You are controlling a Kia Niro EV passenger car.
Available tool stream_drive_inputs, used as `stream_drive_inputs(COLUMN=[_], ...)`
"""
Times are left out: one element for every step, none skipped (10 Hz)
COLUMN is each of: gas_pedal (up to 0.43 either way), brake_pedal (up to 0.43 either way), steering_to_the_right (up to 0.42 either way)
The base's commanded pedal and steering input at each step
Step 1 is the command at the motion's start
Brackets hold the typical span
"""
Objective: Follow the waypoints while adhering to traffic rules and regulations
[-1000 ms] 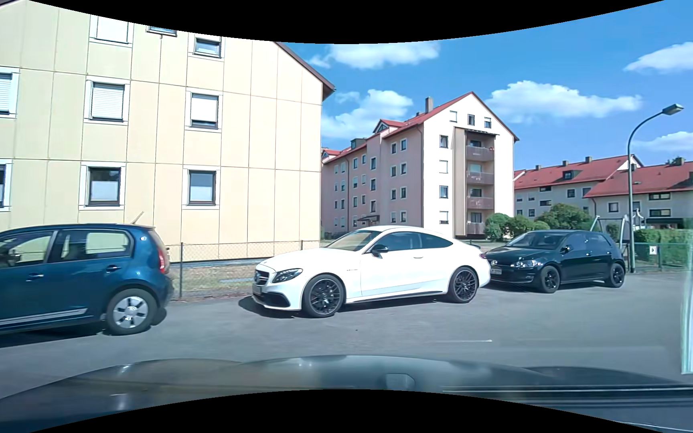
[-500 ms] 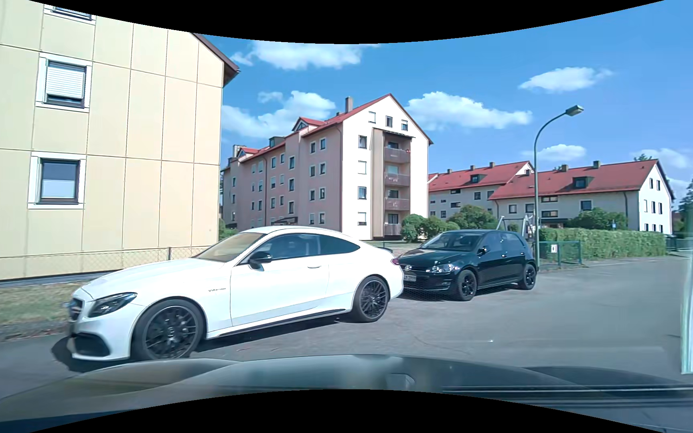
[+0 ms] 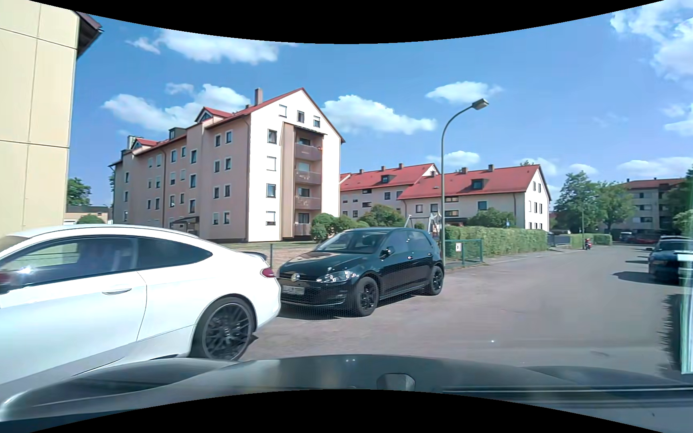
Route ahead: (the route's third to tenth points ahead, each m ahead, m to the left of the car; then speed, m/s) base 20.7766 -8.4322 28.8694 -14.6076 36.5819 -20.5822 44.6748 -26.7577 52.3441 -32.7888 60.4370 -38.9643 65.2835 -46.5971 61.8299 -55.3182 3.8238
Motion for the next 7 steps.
stream_drive_inputs(gas_pedal=[0.079, 0.11, 0.11, 0.11, 0.11, 0.11, 0.11], brake_pedal=[0.006, 0.006, 0.006, 0.006, 0.006, 0.006, 0.006], steering_to_the_right=[0.513, 0.49, 0.463, 0.423, 0.384, 0.349, 0.309])
